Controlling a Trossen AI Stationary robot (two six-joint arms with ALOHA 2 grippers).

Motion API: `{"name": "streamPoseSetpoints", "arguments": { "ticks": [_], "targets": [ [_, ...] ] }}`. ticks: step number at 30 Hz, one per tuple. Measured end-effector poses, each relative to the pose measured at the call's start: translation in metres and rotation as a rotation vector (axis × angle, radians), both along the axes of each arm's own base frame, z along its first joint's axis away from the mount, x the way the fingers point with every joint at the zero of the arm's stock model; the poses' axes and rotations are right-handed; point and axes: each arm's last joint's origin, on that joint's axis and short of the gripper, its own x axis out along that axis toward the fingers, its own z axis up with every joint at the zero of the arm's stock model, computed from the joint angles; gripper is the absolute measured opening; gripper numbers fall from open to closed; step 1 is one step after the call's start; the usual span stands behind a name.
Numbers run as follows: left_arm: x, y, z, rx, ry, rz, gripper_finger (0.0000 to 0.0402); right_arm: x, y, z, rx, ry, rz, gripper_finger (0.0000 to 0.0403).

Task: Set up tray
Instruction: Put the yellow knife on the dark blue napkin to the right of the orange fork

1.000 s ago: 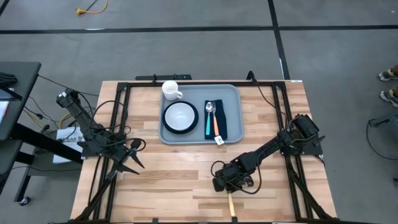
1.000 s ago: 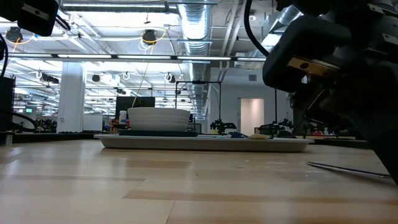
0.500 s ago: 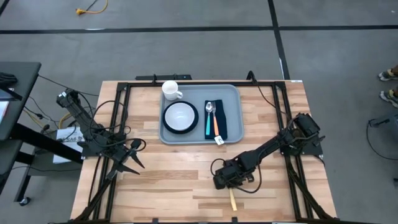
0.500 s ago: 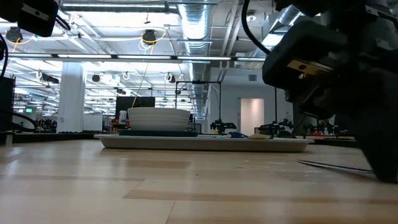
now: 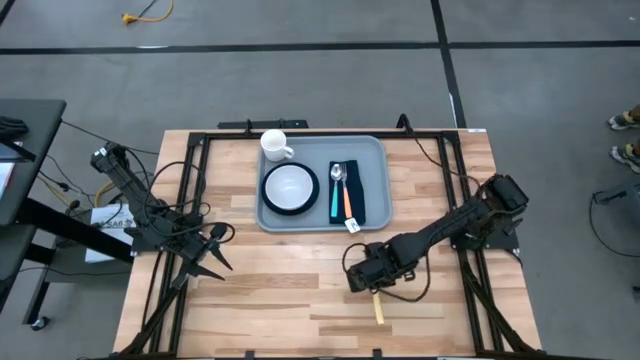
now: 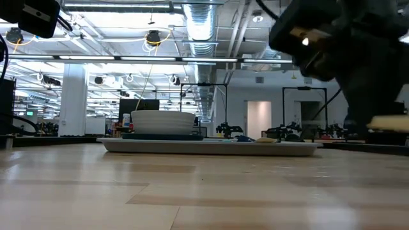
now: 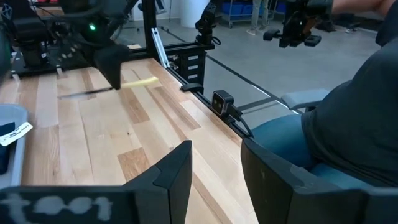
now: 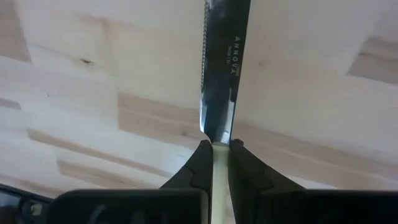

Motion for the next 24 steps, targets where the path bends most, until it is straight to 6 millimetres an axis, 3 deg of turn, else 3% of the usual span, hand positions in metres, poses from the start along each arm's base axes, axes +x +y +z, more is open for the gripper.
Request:
{"name": "streamPoseSetpoints", "arguments": {
  "ticks": [5, 9, 24],
  "targets": [
    [0.000, 0.000, 0.000, 0.000, 0.000, 0.000, 0.0126, -0.007, -0.016, 0.016, -0.019, 0.026, -0.030, 0.0016],
    [0.000, 0.000, 0.000, 0.000, 0.000, 0.000, 0.0126, -0.005, -0.041, 0.024, -0.031, 0.030, -0.030, 0.0016],
    [0.000, 0.000, 0.000, 0.001, -0.001, 0.003, 0.0126, 0.016, -0.196, 0.023, -0.112, -0.112, -0.009, 0.0016]
  ]
}}
